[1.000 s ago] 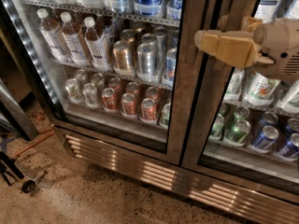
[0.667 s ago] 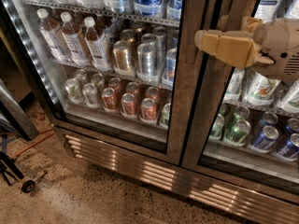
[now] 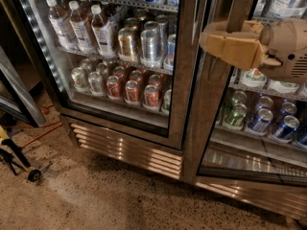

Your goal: Open right fridge door

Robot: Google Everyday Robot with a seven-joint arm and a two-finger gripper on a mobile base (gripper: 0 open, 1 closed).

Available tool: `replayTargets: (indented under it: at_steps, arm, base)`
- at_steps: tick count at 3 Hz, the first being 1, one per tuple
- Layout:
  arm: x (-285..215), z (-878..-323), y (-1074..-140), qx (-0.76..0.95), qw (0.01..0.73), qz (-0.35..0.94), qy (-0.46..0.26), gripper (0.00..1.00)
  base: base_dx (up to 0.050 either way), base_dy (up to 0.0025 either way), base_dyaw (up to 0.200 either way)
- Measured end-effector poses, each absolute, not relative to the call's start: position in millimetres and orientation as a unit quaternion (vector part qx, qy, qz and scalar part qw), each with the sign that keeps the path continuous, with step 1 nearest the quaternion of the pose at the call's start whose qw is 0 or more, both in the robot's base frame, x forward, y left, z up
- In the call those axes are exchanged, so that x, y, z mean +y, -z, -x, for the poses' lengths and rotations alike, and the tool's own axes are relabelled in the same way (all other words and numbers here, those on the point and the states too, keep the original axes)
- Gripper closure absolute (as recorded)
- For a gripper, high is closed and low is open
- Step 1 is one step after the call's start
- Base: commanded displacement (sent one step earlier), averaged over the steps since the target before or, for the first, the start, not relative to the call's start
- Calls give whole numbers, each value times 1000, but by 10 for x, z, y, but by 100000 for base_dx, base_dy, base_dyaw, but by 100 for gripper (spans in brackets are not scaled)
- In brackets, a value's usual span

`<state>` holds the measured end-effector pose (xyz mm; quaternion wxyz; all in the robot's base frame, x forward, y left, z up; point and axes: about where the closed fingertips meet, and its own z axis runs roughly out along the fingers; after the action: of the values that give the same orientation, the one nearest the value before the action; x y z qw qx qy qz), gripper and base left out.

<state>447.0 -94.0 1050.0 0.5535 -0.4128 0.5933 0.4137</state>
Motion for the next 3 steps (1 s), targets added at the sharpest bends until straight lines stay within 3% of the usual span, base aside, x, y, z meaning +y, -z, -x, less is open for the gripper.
replayTargets:
  at_steps: [1, 3]
  arm:
    - [-940, -4470, -10500, 593, 554, 413, -414, 100]
    - [-940, -4470, -10500, 593, 554, 413, -414, 100]
  base:
    - [4, -9, 19862]
    - [-4951, -2, 6]
